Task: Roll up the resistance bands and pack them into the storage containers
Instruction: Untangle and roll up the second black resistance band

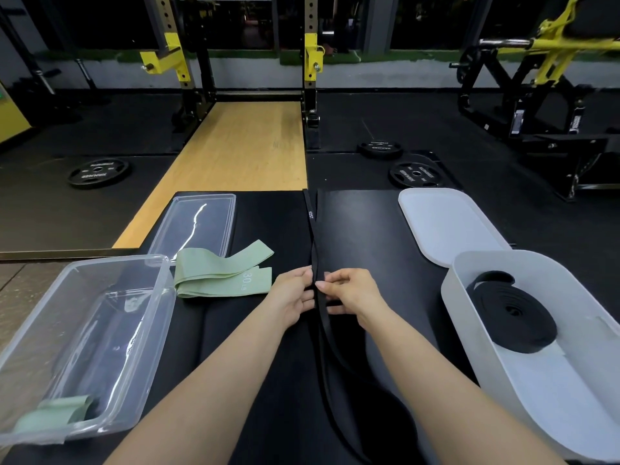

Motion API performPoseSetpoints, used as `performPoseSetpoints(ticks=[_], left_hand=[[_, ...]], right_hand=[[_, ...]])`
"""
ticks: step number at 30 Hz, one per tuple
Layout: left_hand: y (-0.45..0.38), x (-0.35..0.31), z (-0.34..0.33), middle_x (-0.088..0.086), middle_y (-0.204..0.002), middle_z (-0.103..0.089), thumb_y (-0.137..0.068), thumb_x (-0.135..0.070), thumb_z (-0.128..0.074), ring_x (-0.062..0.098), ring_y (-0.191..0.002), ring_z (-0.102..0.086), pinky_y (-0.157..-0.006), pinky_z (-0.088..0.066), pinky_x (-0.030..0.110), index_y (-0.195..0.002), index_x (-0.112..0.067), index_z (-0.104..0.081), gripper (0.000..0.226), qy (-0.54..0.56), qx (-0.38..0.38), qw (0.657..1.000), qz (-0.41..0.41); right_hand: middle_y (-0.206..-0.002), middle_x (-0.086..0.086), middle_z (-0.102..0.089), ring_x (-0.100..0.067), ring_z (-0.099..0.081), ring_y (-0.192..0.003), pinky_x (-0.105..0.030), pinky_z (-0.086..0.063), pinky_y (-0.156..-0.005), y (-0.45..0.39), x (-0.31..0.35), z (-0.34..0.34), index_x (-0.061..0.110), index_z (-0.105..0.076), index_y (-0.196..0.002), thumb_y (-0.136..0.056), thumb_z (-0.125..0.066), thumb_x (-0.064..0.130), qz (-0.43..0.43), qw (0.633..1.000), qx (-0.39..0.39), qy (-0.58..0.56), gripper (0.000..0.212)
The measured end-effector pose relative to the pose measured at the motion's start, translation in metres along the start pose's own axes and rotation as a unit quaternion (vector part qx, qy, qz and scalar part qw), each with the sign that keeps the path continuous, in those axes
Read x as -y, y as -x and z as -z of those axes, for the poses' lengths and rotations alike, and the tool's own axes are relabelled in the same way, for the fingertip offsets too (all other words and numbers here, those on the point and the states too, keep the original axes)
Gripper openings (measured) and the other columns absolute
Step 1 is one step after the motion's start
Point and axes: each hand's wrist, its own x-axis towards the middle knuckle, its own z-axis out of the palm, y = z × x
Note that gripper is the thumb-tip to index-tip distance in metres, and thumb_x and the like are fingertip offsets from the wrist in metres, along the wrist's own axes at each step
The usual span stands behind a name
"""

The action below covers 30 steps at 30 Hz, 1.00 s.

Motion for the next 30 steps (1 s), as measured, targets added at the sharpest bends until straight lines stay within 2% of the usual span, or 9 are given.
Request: performPoseSetpoints(ticks=[3, 6, 9, 14, 18, 21, 25, 28, 30], left_hand=[[-0.002, 0.000, -0.001, 0.013, -0.111, -0.065, -0.102, -0.012, -0.035, 0.025, -0.082, -0.065, -0.084, -0.052, 0.038, -0.117, -0.007, -0.059, 0.029, -0.006, 0.001, 1.000, -0.001], [-0.002, 0.000, -0.005, 0.008, -0.094, -0.068, -0.101, -0.017, -0.039, 0.022, -0.074, -0.065, -0.070, -0.055, 0.033, -0.102, -0.008, -0.062, 0.025, 0.014, -0.001, 1.000, -0.002], [-0.005, 0.000, -0.006, 0.003, -0.088, -0.068, -0.098, -0.013, -0.048, 0.017, -0.074, -0.066, -0.066, -0.056, 0.030, -0.102, -0.005, -0.060, 0.016, 0.049, -0.019, 0.998, -0.024], [-0.008, -0.008, -0.010, 0.006, -0.090, -0.065, -0.099, -0.004, -0.041, 0.019, -0.074, -0.064, -0.065, -0.055, 0.027, -0.104, -0.001, -0.056, 0.016, 0.090, -0.028, 0.995, -0.036], [-0.015, -0.022, -0.013, 0.012, -0.107, -0.061, -0.100, -0.003, -0.035, 0.032, -0.104, -0.063, -0.075, -0.051, 0.032, -0.092, -0.003, -0.055, 0.022, 0.094, -0.053, 0.993, -0.040], [-0.022, -0.033, -0.018, 0.008, -0.094, -0.062, -0.100, 0.001, -0.031, 0.035, -0.116, -0.057, -0.082, -0.051, 0.037, -0.083, -0.003, -0.052, 0.028, 0.137, -0.052, 0.989, -0.028], [-0.034, -0.041, -0.024, 0.006, -0.084, -0.058, -0.100, 0.002, -0.026, 0.032, -0.121, -0.054, -0.089, -0.046, 0.033, -0.093, 0.003, -0.053, 0.028, 0.219, -0.034, 0.975, -0.006], [-0.043, -0.041, -0.025, 0.009, -0.105, -0.060, -0.101, -0.001, -0.027, 0.030, -0.121, -0.054, -0.088, -0.046, 0.033, -0.097, 0.003, -0.052, 0.026, 0.246, -0.023, 0.969, -0.008], [-0.046, -0.039, -0.025, 0.013, -0.113, -0.059, -0.101, -0.004, -0.031, 0.029, -0.116, -0.058, -0.087, -0.047, 0.033, -0.105, 0.004, -0.052, 0.023, 0.208, -0.022, 0.978, -0.019]], right_hand=[[-0.083, -0.002, -0.063, -0.009, -0.061, -0.067, -0.019, -0.050, -0.048, 0.000, -0.001, -0.001, 0.012, -0.064, -0.082, -0.082, -0.073, 0.009, 0.010, 1.000, -0.002, 0.015, 0.010], [-0.083, -0.003, -0.064, -0.010, -0.062, -0.069, -0.020, -0.051, -0.048, 0.001, -0.001, 0.000, 0.011, -0.064, -0.084, -0.081, -0.074, 0.010, 0.020, 0.999, -0.016, 0.036, 0.011], [-0.090, -0.008, -0.067, -0.014, -0.066, -0.077, -0.024, -0.054, -0.051, 0.002, -0.002, 0.000, 0.008, -0.060, -0.088, -0.080, -0.075, 0.012, 0.021, 0.998, -0.029, 0.049, 0.018], [-0.095, -0.011, -0.066, -0.017, -0.067, -0.075, -0.026, -0.055, -0.054, 0.004, -0.005, 0.003, 0.008, -0.059, -0.095, -0.085, -0.070, 0.012, -0.013, 0.999, 0.023, 0.026, 0.016], [-0.087, -0.006, -0.067, -0.013, -0.067, -0.074, -0.023, -0.055, -0.055, 0.005, -0.002, 0.009, 0.008, -0.061, -0.095, -0.090, -0.065, 0.014, -0.033, 0.997, 0.066, 0.007, 0.009], [-0.094, -0.002, -0.069, -0.013, -0.067, -0.085, -0.019, -0.054, -0.058, 0.003, 0.002, 0.011, 0.018, -0.063, -0.097, -0.094, -0.059, 0.018, -0.040, 0.992, 0.122, 0.000, 0.005], [-0.103, 0.000, -0.071, -0.011, -0.068, -0.089, -0.014, -0.047, -0.052, -0.006, 0.007, 0.011, 0.020, -0.063, -0.111, -0.094, -0.058, 0.023, -0.053, 0.987, 0.152, 0.004, 0.018], [-0.095, -0.002, -0.072, -0.009, -0.070, -0.080, -0.015, -0.046, -0.048, -0.011, 0.010, 0.010, 0.016, -0.066, -0.102, -0.092, -0.060, 0.018, -0.050, 0.989, 0.136, 0.003, 0.011], [-0.088, -0.004, -0.071, -0.009, -0.068, -0.072, -0.018, -0.051, -0.051, -0.016, 0.008, 0.010, 0.007, -0.067, -0.103, -0.092, -0.061, 0.013, -0.037, 0.993, 0.108, 0.015, 0.014]])
